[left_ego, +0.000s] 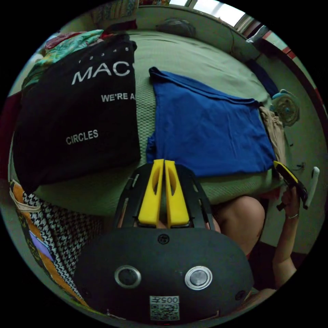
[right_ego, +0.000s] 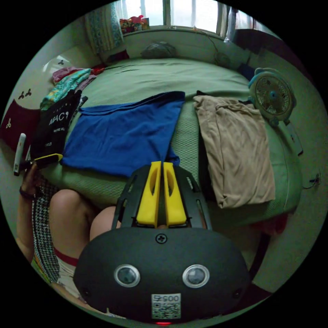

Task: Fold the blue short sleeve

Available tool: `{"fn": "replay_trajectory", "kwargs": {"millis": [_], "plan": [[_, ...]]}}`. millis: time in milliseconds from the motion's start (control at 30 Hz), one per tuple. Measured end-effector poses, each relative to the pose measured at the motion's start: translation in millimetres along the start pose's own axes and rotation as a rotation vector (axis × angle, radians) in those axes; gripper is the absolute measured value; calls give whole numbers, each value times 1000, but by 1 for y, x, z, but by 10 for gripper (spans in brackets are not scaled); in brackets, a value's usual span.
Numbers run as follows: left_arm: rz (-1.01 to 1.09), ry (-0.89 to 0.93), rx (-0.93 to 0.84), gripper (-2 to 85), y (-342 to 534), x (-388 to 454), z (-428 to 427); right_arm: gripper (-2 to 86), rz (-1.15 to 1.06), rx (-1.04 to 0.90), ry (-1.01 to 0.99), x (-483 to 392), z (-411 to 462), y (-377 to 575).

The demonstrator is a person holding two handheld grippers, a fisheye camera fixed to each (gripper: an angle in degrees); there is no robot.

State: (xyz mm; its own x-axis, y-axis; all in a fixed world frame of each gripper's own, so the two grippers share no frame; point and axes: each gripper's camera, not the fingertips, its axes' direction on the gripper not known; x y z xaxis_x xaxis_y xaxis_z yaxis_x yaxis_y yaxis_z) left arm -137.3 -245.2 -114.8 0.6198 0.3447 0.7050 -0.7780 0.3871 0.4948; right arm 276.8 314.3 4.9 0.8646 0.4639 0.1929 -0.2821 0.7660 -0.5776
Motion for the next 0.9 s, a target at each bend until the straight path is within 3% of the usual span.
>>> {"fn": "replay_trajectory", "kwargs": {"millis": [267,500,900], "plan": [[14,5,60,-2,13,5,9,-17,36,10,-19,-1,6,41],[-58,-108,-64,-5,19,4,72,-13,64,-100,103,-7,41,61],[0,26,126,-5,-37,61,70,-3,-16,72,2,-32,30,4]]}}
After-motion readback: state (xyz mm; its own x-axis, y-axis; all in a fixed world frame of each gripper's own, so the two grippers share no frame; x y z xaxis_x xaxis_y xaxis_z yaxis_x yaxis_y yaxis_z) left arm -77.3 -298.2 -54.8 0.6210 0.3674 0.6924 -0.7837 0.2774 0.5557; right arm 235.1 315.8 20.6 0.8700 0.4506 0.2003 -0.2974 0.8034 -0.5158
